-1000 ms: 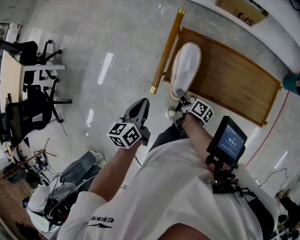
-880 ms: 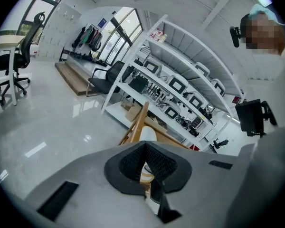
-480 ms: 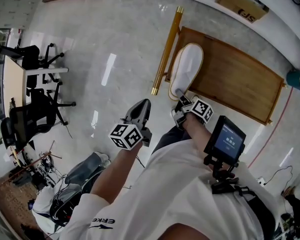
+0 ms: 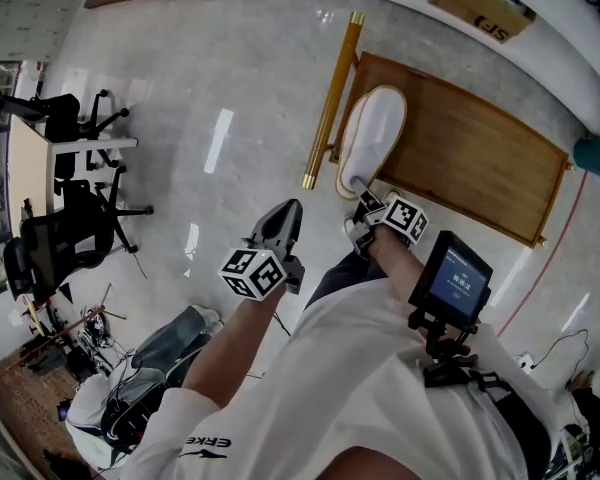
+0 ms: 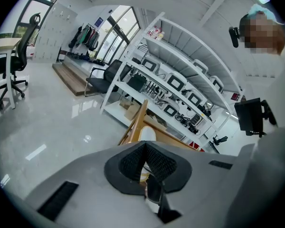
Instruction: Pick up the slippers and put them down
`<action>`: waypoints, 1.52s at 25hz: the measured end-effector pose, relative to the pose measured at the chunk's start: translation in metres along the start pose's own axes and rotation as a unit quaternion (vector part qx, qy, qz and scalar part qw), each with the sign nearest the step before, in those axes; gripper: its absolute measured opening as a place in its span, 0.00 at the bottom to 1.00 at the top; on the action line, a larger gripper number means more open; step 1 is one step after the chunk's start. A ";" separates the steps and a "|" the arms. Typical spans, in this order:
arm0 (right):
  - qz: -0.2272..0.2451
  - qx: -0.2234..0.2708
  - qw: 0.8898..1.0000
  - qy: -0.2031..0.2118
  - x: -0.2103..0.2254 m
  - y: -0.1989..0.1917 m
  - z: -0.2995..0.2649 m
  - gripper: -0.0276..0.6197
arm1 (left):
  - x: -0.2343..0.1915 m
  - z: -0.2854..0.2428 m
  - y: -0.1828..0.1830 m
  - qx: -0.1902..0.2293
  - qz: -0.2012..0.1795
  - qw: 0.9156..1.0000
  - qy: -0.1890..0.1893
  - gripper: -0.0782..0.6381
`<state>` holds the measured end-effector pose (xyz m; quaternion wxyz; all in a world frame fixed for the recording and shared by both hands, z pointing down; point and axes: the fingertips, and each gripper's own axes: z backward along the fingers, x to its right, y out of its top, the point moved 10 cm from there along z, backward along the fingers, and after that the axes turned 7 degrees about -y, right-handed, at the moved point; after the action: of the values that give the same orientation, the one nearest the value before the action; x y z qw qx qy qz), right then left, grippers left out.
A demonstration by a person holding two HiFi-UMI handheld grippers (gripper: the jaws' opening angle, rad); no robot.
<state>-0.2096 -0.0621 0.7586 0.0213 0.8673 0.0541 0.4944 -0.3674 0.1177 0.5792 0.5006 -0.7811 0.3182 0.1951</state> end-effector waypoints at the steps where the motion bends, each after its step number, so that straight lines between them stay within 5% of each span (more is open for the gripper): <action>1: 0.001 -0.001 1.000 0.004 0.001 0.000 -0.001 0.30 | -0.001 0.000 -0.001 0.000 0.000 1.000 0.000 0.11; 15: 0.032 0.005 0.999 0.004 -0.004 0.012 0.039 0.33 | 0.004 -0.001 -0.002 0.015 -0.004 1.000 -0.013 0.11; 21: 0.095 0.002 0.994 0.060 -0.031 0.024 0.078 0.33 | 0.017 -0.012 0.006 0.037 -0.015 0.999 -0.032 0.11; 28: 0.171 0.012 0.975 0.142 -0.085 0.022 0.111 0.33 | 0.039 -0.012 0.015 0.063 -0.028 0.996 -0.061 0.11; 32: 0.249 0.022 0.951 0.181 -0.108 0.023 0.128 0.32 | 0.051 -0.010 0.018 0.078 -0.036 0.994 -0.072 0.11; 38: 0.321 0.050 0.915 0.240 -0.160 0.009 0.161 0.15 | 0.074 0.003 0.029 0.112 -0.075 0.987 -0.090 0.11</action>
<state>-0.1515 -0.0869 0.5400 -0.1955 0.6935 -0.1987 0.6643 -0.3340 0.0897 0.5121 0.6247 -0.7210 0.2322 0.1896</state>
